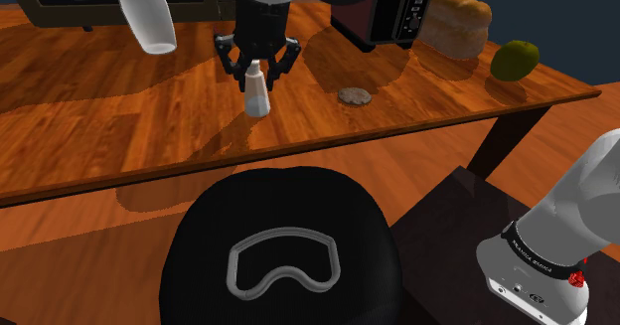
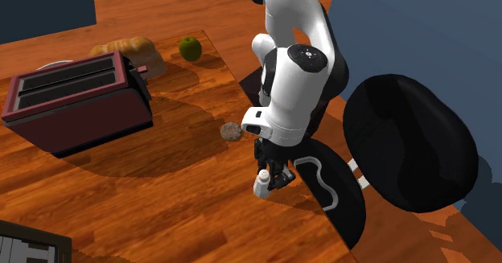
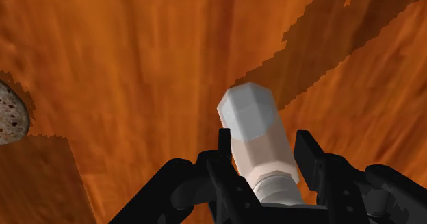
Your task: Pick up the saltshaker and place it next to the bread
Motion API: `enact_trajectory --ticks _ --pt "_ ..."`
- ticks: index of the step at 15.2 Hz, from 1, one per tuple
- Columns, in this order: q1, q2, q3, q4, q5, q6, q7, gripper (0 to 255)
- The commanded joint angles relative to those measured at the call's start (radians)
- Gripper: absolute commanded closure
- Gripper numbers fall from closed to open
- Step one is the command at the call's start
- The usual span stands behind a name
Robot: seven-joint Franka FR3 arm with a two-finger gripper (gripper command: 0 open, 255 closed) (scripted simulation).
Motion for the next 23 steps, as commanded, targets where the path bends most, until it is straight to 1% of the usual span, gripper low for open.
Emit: enact_trajectory --ticks 1,8,23 --pt "0.000 0.000 0.000 0.000 0.000 0.000 0.000 255" --pt "0.000 0.000 0.000 0.000 0.000 0.000 0.000 255" --pt "0.009 0.012 0.007 0.213 0.006 -0.203 -0.026 255"
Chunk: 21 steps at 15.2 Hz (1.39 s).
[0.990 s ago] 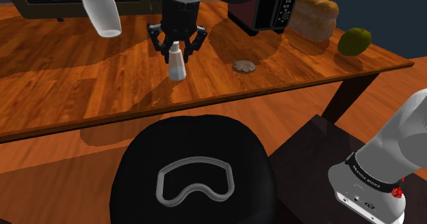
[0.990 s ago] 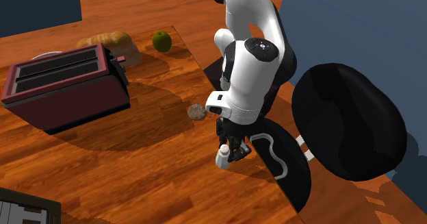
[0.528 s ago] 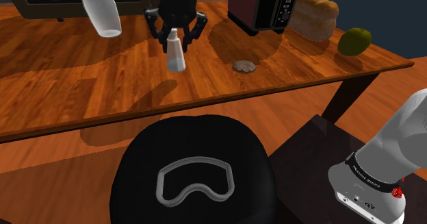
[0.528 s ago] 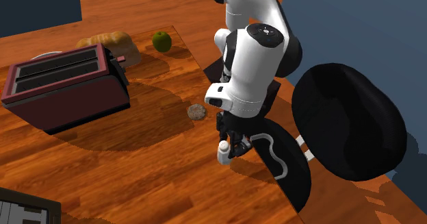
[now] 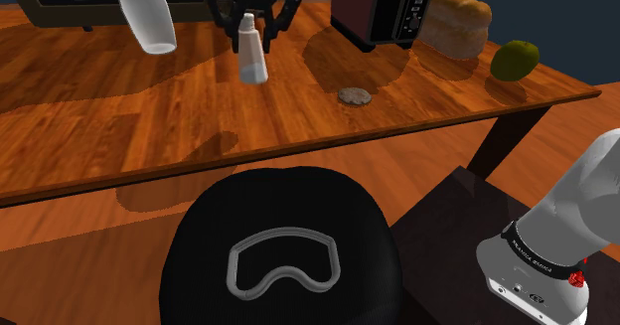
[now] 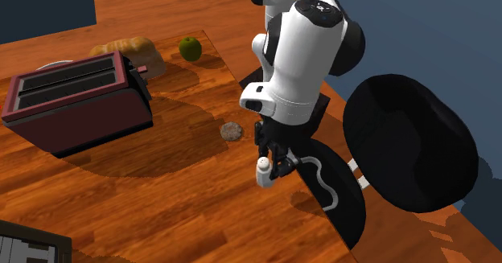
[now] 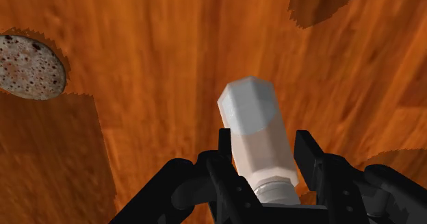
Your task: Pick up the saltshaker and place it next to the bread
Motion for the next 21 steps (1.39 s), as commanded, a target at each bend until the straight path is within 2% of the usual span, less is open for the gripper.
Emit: enact_trajectory --ticks 1,13,21 --pt "0.002 0.002 0.001 0.029 0.000 -0.027 -0.003 255" --pt "0.034 0.069 0.013 0.270 -0.039 -0.215 -0.005 255" --pt "0.088 0.155 0.022 0.493 -0.100 -0.367 -0.001 255"
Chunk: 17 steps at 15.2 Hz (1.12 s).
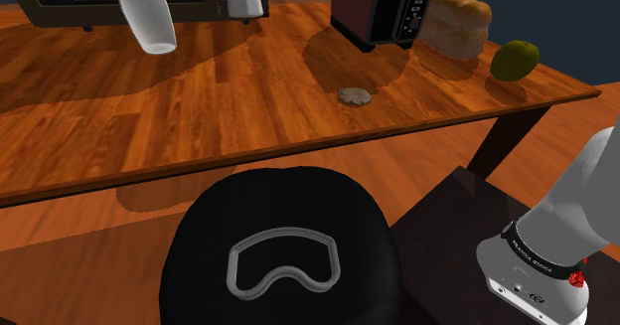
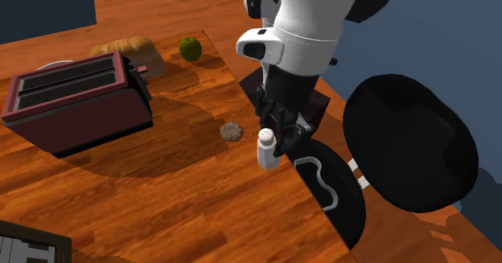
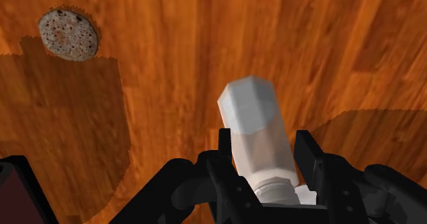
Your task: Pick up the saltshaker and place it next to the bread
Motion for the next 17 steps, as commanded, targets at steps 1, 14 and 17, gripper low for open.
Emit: enact_trajectory --ticks 1,14,17 --pt "0.018 0.024 0.002 0.062 -0.018 -0.043 0.001 255" --pt "-0.178 -0.178 -0.051 -0.105 0.151 -0.019 -0.188 255" --pt "-0.238 -0.266 -0.104 -0.202 0.222 0.011 -0.280 255"
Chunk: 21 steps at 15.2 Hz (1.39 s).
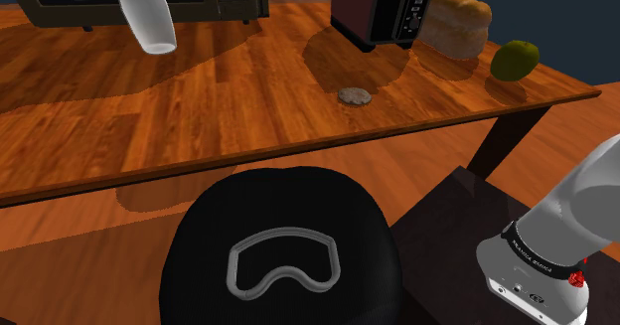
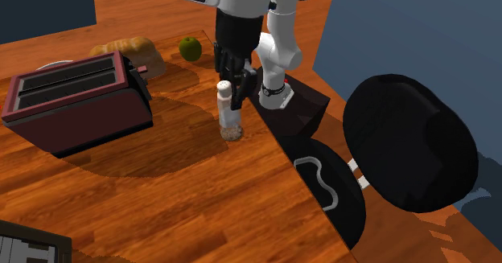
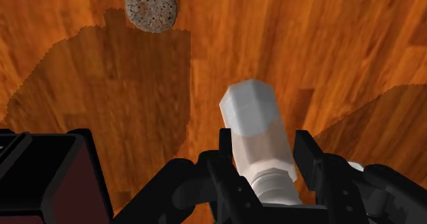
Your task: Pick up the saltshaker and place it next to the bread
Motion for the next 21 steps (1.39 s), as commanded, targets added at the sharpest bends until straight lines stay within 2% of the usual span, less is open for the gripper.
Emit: enact_trajectory --ticks 1,6,11,21 --pt "-0.034 -0.042 -0.036 -0.045 0.038 0.014 -0.064 255" --pt "-0.095 -0.139 -0.132 -0.151 0.110 0.036 -0.210 255" --pt "-0.141 -0.196 -0.227 -0.216 0.150 0.043 -0.348 255" --pt "-0.227 -0.216 -0.401 -0.243 0.186 0.034 -0.604 255"
